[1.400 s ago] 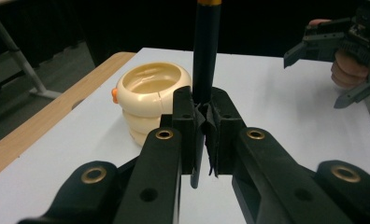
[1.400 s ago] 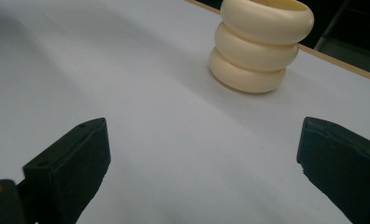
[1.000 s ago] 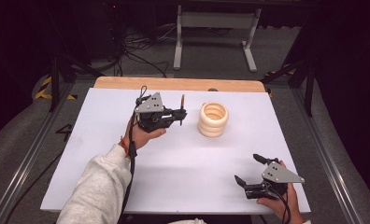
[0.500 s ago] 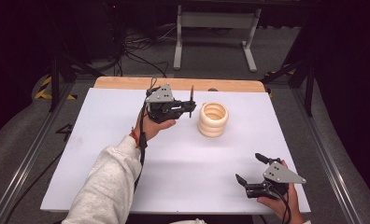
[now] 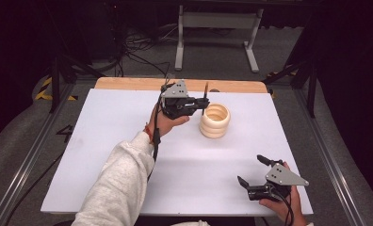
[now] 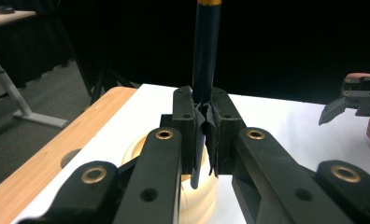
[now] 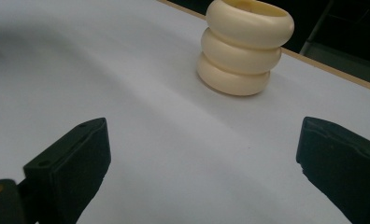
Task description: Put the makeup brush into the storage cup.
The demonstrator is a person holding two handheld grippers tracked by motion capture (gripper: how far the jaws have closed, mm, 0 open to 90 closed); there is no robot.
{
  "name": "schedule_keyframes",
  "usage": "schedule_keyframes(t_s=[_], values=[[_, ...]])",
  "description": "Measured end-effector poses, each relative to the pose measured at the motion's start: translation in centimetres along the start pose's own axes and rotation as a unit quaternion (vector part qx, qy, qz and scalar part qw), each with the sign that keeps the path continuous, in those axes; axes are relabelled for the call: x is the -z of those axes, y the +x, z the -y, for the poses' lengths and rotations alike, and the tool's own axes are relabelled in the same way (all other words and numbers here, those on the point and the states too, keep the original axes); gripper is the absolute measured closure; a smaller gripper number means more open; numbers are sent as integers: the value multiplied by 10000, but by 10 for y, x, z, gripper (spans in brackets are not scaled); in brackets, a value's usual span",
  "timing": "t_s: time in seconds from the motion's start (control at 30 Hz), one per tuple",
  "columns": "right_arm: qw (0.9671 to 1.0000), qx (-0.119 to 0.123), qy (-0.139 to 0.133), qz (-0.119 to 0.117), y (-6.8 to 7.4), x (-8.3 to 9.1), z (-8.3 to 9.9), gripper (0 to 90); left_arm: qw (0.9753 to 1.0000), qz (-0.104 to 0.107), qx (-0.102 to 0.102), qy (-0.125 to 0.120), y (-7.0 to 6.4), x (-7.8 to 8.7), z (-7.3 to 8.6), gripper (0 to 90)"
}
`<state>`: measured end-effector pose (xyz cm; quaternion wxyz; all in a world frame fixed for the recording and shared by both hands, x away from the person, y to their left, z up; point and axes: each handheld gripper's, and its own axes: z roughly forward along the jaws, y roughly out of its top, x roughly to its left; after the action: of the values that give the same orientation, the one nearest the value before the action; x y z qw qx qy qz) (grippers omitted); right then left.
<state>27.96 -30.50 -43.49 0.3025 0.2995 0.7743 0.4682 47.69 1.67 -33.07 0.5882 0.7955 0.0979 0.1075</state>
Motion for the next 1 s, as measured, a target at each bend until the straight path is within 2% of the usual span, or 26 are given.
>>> schedule_keyframes(t_s=[0.1,0.17,0.47,0.63,1.0], values=[[9999,58,23,105,-1,0,2,47,10000,8,-3,11,1,-6,0,837],[10000,-2,-1,64,-2,1,2,45,10000,20,9,7,2,-9,0,837],[10000,45,-17,27,0,0,1,41,10000,-9,25,-9,4,-23,1,837],[10000,73,-43,13,1,0,1,42,10000,46,46,-34,7,-32,4,837],[9999,98,-26,-1,1,0,2,45,9999,-3,148,-6,14,-48,14,837]])
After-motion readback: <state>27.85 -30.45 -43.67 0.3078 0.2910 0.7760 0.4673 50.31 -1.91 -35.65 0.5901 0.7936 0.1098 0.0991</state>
